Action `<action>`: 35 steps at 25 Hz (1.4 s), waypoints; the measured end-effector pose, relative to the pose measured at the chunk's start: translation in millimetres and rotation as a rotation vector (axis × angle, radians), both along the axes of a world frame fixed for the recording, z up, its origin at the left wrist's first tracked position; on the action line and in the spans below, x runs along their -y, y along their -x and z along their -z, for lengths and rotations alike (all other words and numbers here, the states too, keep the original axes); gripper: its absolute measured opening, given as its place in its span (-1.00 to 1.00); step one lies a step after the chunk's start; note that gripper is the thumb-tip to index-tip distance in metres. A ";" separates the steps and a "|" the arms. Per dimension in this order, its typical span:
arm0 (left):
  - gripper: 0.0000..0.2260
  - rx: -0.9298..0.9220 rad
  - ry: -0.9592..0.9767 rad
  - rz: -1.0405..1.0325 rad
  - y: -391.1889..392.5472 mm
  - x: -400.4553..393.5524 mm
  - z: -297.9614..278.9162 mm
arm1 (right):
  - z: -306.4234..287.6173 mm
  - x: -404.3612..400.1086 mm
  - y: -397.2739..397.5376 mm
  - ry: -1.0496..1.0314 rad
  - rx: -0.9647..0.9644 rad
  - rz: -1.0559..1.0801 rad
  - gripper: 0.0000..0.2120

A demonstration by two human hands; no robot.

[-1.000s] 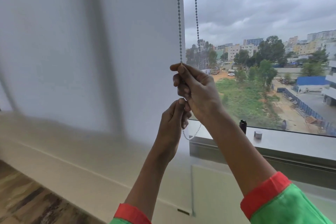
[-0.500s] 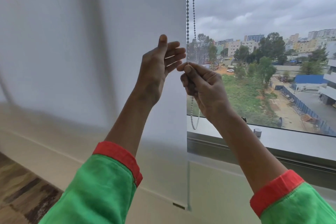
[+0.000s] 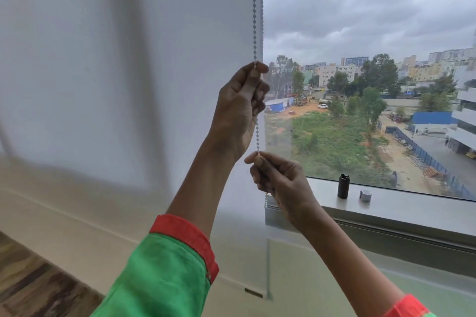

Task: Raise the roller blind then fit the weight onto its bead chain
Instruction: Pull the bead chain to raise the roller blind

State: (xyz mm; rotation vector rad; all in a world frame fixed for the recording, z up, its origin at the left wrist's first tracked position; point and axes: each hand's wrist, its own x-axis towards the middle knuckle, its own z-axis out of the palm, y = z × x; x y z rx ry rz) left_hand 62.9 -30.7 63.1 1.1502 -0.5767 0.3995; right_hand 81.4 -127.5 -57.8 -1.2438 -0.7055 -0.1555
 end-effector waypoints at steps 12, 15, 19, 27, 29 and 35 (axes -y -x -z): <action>-0.79 -0.091 -0.036 -0.082 21.4 -8.2 56.1 | -119.7 16.2 3.5 -0.049 -0.001 0.023 -0.69; -0.80 -0.106 -0.036 -0.067 25.2 2.4 55.4 | -161.1 -5.5 21.7 -0.126 0.008 -0.020 -0.75; -0.78 -0.078 -0.061 -0.058 27.1 1.2 58.8 | -161.6 -14.9 23.3 -0.216 0.026 -0.056 -0.79; -0.74 -0.221 -0.239 -0.060 24.8 -18.6 86.9 | -91.4 -2.1 20.8 -0.221 0.028 -0.122 -0.79; -0.71 -0.217 -0.247 -0.111 19.3 -23.3 78.1 | -78.8 3.0 22.5 -0.213 0.022 -0.101 -0.81; -0.74 -0.061 -0.053 -0.020 18.0 -19.0 0.5 | -34.7 8.6 26.2 -0.131 -0.011 -0.040 -0.83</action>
